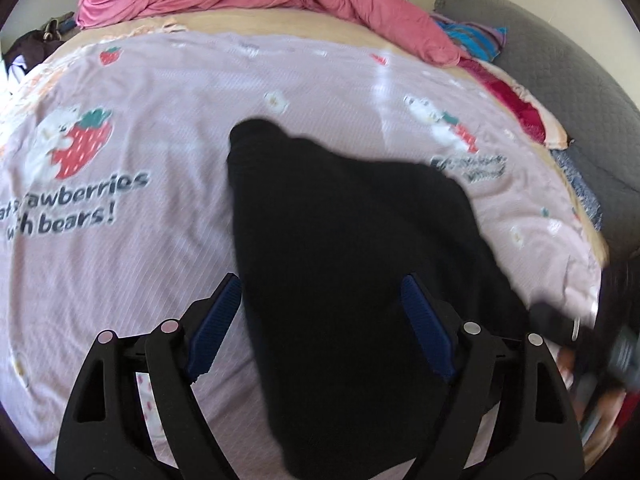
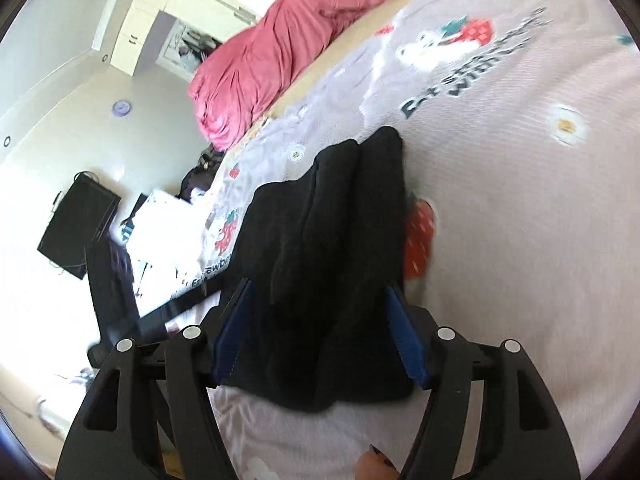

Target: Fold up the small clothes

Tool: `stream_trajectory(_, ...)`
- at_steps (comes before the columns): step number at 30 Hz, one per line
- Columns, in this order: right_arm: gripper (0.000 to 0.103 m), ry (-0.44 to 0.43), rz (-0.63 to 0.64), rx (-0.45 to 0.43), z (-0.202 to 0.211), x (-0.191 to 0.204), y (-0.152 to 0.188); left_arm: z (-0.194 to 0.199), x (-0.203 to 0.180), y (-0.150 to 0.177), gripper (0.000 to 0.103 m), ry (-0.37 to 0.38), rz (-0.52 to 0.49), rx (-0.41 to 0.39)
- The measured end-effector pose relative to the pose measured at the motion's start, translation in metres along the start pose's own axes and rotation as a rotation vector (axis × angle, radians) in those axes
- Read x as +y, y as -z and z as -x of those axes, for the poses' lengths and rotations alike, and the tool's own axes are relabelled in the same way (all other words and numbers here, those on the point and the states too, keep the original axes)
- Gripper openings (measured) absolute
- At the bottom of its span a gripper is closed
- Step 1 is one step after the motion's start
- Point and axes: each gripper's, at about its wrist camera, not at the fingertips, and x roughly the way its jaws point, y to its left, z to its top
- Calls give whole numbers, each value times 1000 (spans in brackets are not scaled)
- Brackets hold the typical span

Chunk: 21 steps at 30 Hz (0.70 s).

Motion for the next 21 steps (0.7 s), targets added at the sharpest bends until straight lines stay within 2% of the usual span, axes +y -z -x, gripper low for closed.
stream_trajectory(5,63,103,38,66,-32,11,-29,1,7,6,77,-2,-4,-2)
stream_trajectory(6,56,121,50,67,-35,14,-32,2,8,7,77,-2,-6,-2)
stream_trajectory(7,42,145,72,68,-40,19,-35,3,9,7,77,-1,-8,-3)
stream_trajectory(8,33,158,92,74,-44,21,-38,3,9,8,77,-1,-9,-4)
stream_trajectory(10,21,196,147,83,-50,31,-41,5,10,8,77,-8,-15,-8)
stream_trajectory(16,15,119,270,-5,-42,61,-46,10,16,10,77,-25,-22,-15)
stream_trajectory(17,14,125,273,-9,-41,57,-47,10,17,11,78,-18,-18,-13)
stream_trajectory(21,13,238,242,35,-52,27,-39,7,19,17,80,-3,-17,9)
